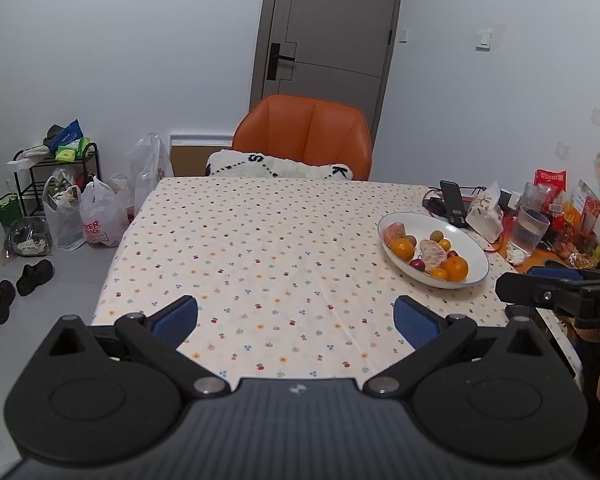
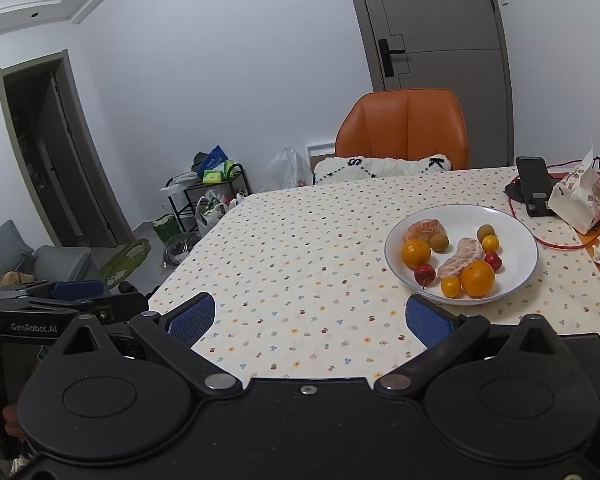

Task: Organize fruits

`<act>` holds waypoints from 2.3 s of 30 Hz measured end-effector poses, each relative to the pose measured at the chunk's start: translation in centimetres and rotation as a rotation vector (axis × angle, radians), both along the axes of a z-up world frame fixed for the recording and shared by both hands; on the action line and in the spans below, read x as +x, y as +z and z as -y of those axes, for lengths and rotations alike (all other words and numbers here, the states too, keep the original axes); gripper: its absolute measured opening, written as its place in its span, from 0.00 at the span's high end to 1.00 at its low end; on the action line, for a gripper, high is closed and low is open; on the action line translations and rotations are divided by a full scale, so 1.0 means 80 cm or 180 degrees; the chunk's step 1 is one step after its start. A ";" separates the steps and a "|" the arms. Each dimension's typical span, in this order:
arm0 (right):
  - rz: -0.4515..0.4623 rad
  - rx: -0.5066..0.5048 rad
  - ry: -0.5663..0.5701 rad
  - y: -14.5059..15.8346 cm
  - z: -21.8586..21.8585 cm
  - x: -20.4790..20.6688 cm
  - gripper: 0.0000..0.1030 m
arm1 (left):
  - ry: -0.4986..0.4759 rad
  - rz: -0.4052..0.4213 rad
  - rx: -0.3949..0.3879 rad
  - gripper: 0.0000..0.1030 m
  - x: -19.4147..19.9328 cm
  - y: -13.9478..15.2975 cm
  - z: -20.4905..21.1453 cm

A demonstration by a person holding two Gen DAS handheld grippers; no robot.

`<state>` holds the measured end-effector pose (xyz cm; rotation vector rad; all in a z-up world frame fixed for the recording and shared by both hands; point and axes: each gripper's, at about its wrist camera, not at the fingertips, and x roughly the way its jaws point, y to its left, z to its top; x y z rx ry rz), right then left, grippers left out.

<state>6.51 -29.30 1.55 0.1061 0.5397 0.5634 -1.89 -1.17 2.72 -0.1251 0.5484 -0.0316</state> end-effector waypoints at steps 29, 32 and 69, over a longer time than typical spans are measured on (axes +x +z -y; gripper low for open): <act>-0.0093 -0.0006 0.0025 -0.011 -0.007 0.005 0.00 | 0.0054 -0.0046 -0.0025 0.00 0.004 -0.009 -0.010; -0.0097 -0.0005 0.0020 -0.011 -0.007 0.005 0.00 | 0.0048 -0.0052 -0.0016 0.00 0.004 -0.009 -0.010; -0.0106 -0.0004 0.0007 -0.011 -0.001 0.006 0.00 | 0.0042 -0.0066 0.0013 0.00 0.005 -0.010 -0.008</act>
